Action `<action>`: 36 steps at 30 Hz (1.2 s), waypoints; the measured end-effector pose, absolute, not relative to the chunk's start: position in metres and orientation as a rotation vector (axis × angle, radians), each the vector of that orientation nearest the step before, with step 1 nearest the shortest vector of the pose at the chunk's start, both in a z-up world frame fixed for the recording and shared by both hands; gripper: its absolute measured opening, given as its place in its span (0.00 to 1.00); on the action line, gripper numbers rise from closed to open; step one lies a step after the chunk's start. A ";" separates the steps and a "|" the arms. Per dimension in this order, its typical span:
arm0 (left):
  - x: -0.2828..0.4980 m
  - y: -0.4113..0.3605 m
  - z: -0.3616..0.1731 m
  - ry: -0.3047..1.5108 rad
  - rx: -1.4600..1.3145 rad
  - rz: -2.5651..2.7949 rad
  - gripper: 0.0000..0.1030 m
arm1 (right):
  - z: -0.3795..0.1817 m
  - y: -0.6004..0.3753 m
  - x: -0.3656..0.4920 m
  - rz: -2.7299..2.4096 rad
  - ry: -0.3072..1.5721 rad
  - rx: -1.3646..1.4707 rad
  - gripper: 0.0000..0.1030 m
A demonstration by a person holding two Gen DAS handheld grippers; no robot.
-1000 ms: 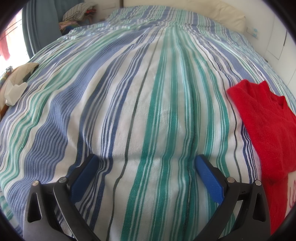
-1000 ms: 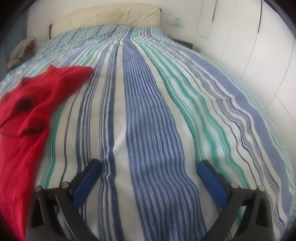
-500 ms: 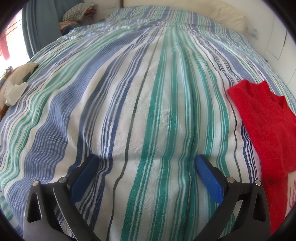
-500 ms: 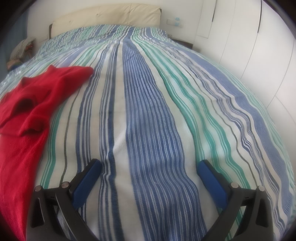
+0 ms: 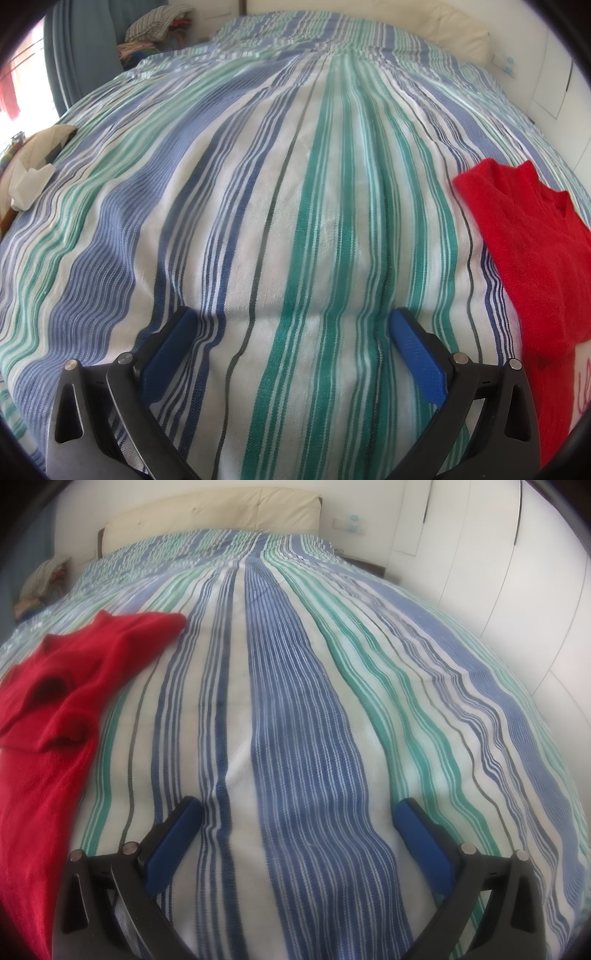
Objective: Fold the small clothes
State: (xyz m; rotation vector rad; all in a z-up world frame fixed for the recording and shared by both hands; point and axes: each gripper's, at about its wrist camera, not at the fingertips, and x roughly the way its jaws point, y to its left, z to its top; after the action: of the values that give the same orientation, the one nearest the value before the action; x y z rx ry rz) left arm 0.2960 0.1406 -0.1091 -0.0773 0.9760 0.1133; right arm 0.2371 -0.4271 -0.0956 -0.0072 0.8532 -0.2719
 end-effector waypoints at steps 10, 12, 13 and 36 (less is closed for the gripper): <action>0.296 0.140 -0.109 0.976 -0.077 0.113 1.00 | -0.093 -0.429 0.237 -0.262 0.853 0.009 1.00; 0.296 0.140 -0.109 0.976 -0.077 0.113 1.00 | -0.093 -0.431 0.237 -0.255 0.857 0.019 1.00; 0.296 0.141 -0.109 0.976 -0.077 0.113 1.00 | -0.092 -0.432 0.237 -0.250 0.864 0.024 1.00; 0.296 0.138 -0.107 0.975 -0.073 0.117 1.00 | -0.026 -0.429 0.170 0.000 0.860 0.254 1.00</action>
State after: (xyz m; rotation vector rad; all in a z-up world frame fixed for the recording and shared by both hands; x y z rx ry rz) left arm 0.2958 0.1379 -0.1072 -0.0734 0.9754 0.1167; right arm 0.1697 -0.4288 -0.0260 0.2541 0.8601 -0.0002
